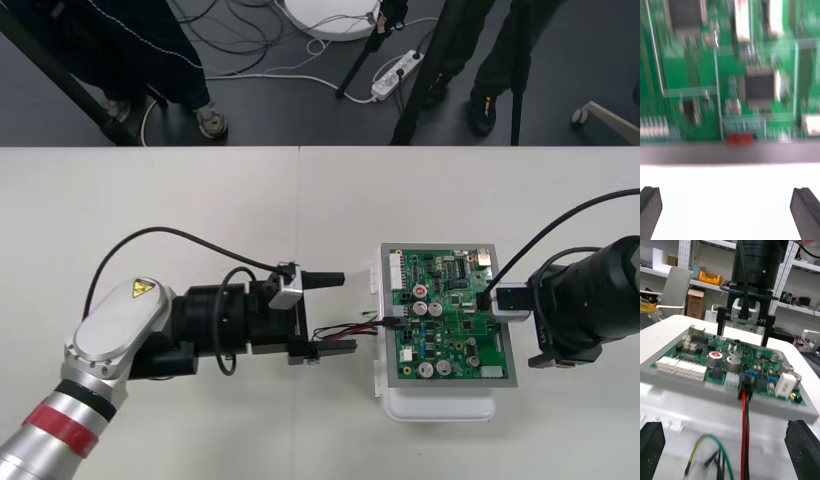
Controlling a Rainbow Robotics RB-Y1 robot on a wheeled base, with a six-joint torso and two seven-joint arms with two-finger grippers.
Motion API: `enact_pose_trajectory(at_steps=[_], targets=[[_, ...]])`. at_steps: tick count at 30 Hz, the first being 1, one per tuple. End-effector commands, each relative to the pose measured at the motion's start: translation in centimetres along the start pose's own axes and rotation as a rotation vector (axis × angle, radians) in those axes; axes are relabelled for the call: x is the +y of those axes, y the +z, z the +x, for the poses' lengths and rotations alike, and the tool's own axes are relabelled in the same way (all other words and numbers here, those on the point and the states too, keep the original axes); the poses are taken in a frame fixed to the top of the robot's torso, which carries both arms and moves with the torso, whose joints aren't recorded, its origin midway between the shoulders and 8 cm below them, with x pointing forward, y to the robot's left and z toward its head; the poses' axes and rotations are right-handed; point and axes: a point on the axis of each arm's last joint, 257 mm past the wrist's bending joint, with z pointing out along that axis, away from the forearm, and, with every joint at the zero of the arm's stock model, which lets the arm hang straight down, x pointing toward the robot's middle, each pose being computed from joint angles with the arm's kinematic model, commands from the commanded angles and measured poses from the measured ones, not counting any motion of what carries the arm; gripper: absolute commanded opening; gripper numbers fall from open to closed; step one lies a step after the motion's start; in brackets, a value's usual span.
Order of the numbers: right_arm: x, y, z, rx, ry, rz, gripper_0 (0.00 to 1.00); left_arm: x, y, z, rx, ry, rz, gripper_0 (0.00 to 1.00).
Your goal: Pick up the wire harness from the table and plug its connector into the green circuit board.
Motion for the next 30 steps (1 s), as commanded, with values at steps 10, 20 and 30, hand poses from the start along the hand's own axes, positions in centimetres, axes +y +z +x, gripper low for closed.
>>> enact_pose_trajectory(at_steps=[10, 20, 30], targets=[[-4.4, -6.3, 1.4, -0.202, -0.103, 0.001, 1.0, -0.1, -9.2, -1.7, 0.072, 0.141, 0.126, 0.94], [-2.7, -11.1, -3.0, -0.559, -0.125, -0.061, 1.0, 0.7, -17.0, -3.6, 0.164, 0.151, 0.162, 0.94], [-4.0, -15.1, -2.5, -0.68, -0.195, 0.027, 1.0, -0.7, -21.8, -8.8, 0.245, 0.109, 0.169, 0.94]])
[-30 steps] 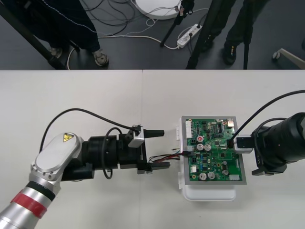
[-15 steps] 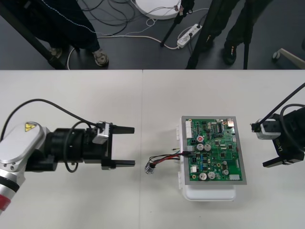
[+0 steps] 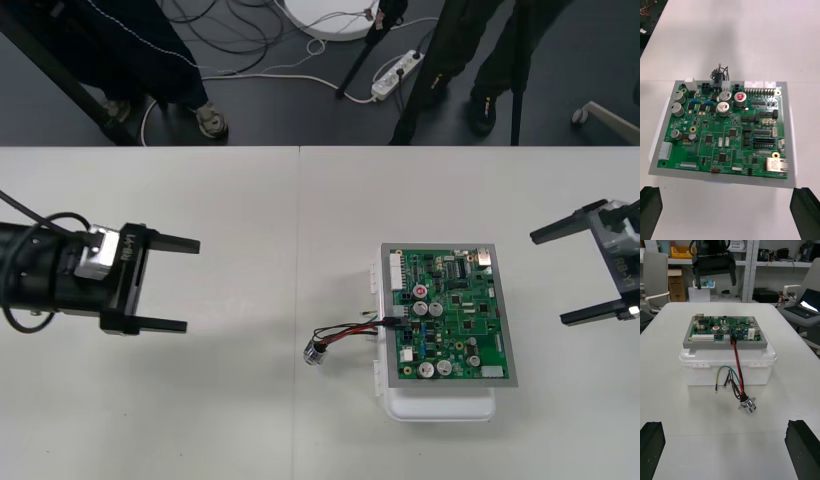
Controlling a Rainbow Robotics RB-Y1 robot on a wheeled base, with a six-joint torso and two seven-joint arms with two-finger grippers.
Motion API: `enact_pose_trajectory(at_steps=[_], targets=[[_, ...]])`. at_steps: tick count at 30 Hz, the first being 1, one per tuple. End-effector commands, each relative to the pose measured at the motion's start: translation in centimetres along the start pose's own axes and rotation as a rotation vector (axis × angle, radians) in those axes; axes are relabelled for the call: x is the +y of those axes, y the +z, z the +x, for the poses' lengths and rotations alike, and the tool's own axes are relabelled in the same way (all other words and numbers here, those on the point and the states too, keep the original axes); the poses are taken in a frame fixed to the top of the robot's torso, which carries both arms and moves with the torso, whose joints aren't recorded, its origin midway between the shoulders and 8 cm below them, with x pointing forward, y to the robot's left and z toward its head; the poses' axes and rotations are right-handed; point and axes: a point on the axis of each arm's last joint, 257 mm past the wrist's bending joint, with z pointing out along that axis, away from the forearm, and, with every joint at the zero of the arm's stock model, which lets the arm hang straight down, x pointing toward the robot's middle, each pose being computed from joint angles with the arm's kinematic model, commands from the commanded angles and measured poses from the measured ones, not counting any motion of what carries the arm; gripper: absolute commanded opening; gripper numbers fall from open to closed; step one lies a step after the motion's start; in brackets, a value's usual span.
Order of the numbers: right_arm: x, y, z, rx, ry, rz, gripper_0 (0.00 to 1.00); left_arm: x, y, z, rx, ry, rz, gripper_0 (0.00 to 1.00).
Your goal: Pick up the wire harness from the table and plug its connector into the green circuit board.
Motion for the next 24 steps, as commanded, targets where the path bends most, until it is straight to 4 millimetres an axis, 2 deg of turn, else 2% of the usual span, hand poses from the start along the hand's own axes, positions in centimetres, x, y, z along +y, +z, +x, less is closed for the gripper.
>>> enact_pose_trajectory(at_steps=[1, 8, 14, 19, 24], targets=[[-1.1, -4.5, 0.3, 0.008, -0.071, 0.078, 1.0, -2.0, -3.5, -3.0, 0.05, -0.106, 0.065, 0.94], [-0.1, -6.5, 0.5, -0.019, -0.063, 0.124, 1.0, -1.7, -5.7, -6.2, 0.098, -0.118, 0.073, 0.94], [1.4, -8.2, -1.5, -0.095, -0.033, 0.141, 1.0, -1.4, -7.3, -8.6, 0.158, -0.118, 0.077, 0.94], [2.5, -9.1, -2.1, -0.141, -0.005, 0.151, 1.0, -1.0, -7.6, -9.4, 0.185, -0.104, 0.067, 0.95], [3.7, -9.0, -2.8, -0.17, -0.025, 0.144, 1.0, -1.2, -7.2, -10.2, 0.204, -0.089, 0.074, 0.94]])
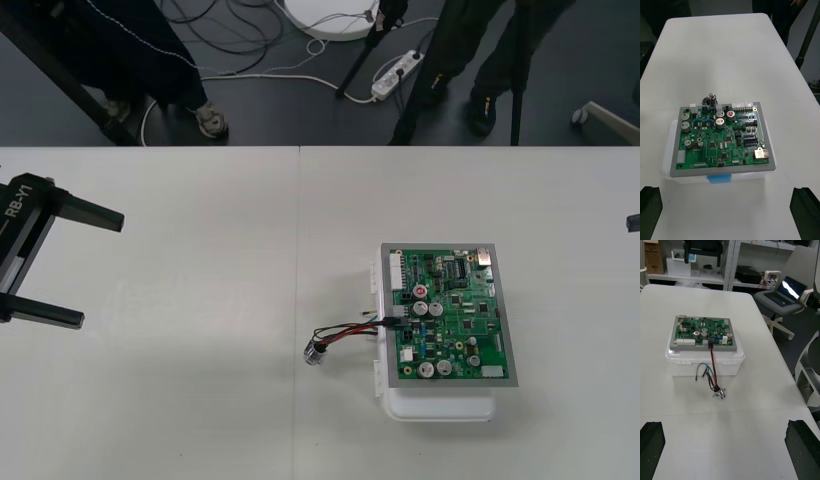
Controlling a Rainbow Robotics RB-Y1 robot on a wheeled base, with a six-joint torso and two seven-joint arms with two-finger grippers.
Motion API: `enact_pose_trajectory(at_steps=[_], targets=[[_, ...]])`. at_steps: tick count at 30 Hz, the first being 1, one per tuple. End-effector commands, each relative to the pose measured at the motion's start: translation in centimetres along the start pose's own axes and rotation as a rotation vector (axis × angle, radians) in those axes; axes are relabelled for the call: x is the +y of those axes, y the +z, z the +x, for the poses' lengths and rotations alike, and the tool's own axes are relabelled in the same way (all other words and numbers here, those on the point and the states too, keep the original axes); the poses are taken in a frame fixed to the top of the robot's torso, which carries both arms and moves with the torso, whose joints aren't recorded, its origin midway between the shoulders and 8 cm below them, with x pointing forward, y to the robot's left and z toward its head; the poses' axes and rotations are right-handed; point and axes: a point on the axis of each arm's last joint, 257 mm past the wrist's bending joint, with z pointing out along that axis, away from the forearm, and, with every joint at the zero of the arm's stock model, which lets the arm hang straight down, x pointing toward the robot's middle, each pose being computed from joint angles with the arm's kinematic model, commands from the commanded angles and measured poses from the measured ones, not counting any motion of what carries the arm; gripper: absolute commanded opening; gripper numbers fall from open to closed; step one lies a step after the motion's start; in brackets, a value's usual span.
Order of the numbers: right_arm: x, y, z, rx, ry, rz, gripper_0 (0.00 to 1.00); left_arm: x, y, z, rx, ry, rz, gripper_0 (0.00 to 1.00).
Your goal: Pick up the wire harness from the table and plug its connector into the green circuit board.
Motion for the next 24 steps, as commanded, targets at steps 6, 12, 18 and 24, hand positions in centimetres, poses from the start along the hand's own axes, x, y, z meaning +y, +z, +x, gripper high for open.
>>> enact_pose_trajectory(at_steps=[6, 12, 18, 24], targets=[[2.2, -0.5, -2.0, -0.032, -0.122, -0.041, 1.0, 0.3, -0.6, -1.5, 0.053, -0.029, -0.031, 0.94], [3.6, -0.4, -2.5, -0.08, -0.213, -0.051, 1.0, 0.2, -0.5, -1.0, 0.06, -0.049, -0.031, 0.94], [4.7, -0.5, -3.3, -0.119, -0.244, -0.055, 1.0, 0.4, -0.6, -0.5, 0.079, -0.049, -0.038, 0.94], [5.3, -1.2, -3.8, -0.12, -0.228, -0.047, 1.0, 0.5, -0.7, 0.4, 0.1, -0.063, -0.048, 0.94]])
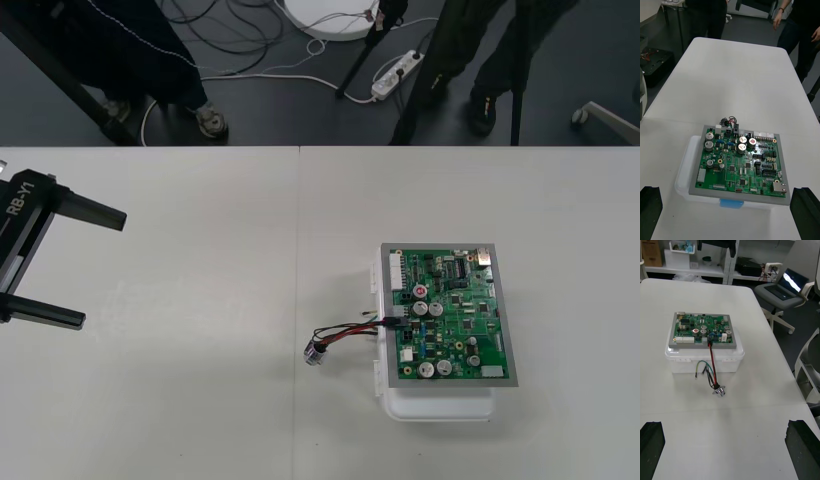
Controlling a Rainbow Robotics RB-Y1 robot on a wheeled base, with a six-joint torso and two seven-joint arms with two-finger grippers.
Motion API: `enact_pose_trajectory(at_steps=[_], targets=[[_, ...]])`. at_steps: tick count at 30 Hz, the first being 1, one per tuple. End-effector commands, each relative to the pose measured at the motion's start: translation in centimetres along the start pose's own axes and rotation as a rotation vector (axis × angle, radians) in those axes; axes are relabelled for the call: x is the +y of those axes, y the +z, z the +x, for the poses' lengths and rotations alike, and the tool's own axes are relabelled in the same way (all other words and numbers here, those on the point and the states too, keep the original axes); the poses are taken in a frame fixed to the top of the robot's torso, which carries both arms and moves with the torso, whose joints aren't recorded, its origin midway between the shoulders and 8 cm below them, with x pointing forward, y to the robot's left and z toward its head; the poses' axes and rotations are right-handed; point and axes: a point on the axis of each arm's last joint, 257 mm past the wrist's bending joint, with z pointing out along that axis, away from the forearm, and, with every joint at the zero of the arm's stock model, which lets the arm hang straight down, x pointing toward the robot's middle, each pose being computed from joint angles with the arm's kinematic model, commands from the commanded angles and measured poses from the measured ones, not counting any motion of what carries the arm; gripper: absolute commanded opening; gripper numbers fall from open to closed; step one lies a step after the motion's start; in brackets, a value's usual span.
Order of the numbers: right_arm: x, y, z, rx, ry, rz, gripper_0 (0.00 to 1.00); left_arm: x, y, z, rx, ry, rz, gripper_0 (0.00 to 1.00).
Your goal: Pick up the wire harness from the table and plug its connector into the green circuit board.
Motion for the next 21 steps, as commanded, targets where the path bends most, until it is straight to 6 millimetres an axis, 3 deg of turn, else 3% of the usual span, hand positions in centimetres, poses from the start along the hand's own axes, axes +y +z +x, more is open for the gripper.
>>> enact_pose_trajectory(at_steps=[1, 21], targets=[[0.52, -0.88, -1.17, 0.003, -0.049, 0.012, 1.0, 0.54, -0.9, 0.9, 0.06, -0.062, -0.043, 0.94], [0.57, -1.16, -0.37, 0.027, -0.03, 0.01, 1.0, 0.44, -0.93, 1.02, 0.066, -0.063, -0.04, 0.94]])
